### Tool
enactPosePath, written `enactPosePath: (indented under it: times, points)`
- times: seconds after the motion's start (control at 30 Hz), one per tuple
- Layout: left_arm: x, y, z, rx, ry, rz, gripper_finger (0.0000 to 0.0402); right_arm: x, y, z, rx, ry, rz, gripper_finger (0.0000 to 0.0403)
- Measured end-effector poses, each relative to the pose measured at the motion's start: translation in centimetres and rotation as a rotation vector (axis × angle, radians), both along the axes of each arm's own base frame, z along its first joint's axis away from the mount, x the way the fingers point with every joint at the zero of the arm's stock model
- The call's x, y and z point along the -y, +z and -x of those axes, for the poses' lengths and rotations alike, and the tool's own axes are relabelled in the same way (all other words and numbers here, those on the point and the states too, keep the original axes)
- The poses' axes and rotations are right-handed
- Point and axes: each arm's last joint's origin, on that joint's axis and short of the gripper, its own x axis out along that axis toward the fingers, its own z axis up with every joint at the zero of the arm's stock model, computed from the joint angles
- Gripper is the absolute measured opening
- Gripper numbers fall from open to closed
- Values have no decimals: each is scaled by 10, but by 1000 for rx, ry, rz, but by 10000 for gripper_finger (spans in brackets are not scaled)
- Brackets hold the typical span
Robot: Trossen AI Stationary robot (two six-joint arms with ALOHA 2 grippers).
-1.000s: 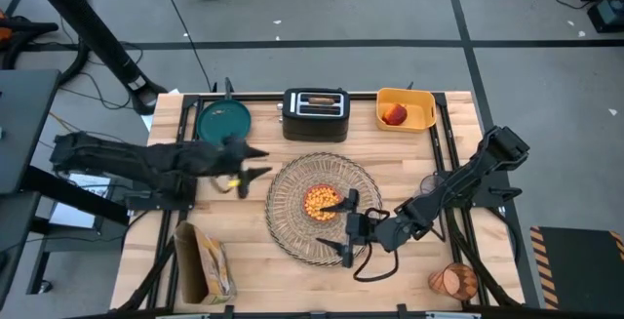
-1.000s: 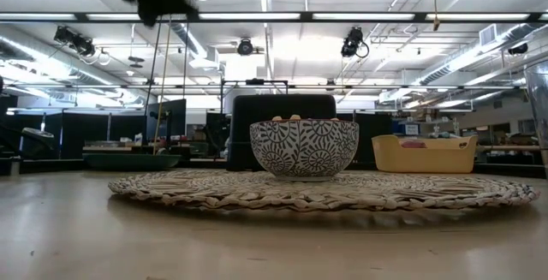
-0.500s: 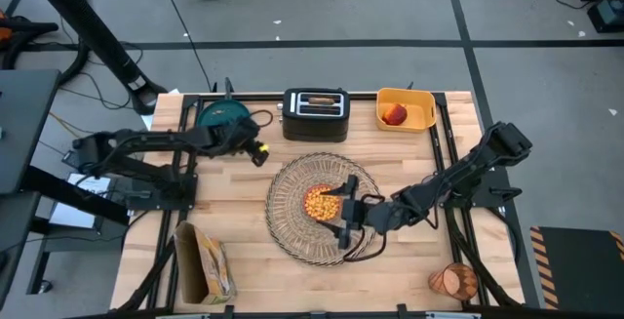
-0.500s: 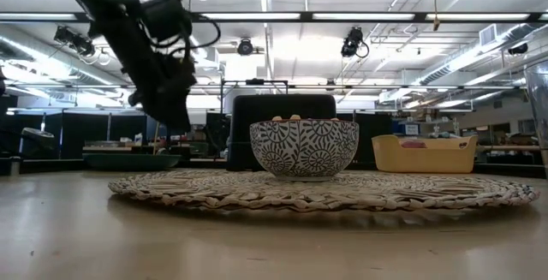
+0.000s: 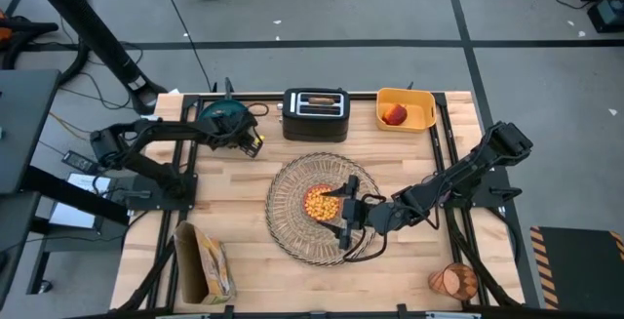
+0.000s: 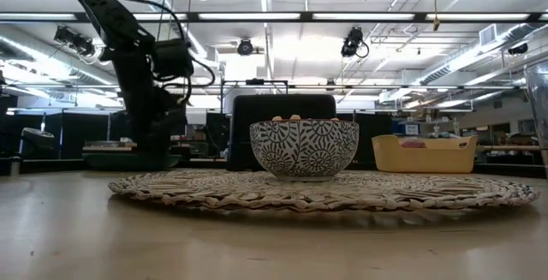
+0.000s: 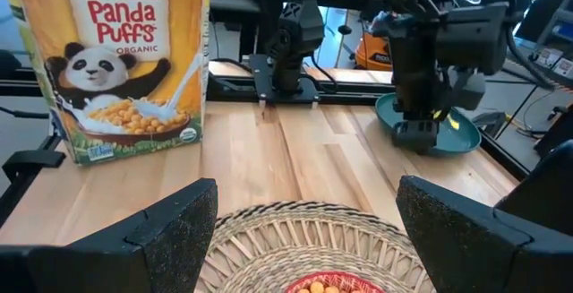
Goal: Arrange a breakfast setting
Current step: Put the dark green plate on the brown table mat
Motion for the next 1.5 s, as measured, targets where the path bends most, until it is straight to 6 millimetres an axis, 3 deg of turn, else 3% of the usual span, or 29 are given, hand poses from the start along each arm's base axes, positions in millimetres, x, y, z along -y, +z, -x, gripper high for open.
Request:
enactPosePath:
  times: [0.27,0.53,0.73,0.9,1.13,1.3,1.5]
  points:
    - [0,-8,-3,-26,-10,12,136,5,0,-2,-8,-3,46,347]
    - [4,-7,-4,-48,-12,-15,18,8,1,-3,-8,-10,55,347]
    - [20,1,-11,-85,-61,29,21,5,18,9,22,11,38,347]
    - [52,27,-31,-80,-184,46,15,3,30,20,37,23,26,347]
    - [115,62,-53,-129,-403,56,16,0,35,31,17,26,13,347]
    - [170,87,-56,-133,-600,53,16,-2,35,36,-5,7,44,347]
    - [231,97,-50,-112,-1025,85,17,-2,26,41,-104,34,63,347]
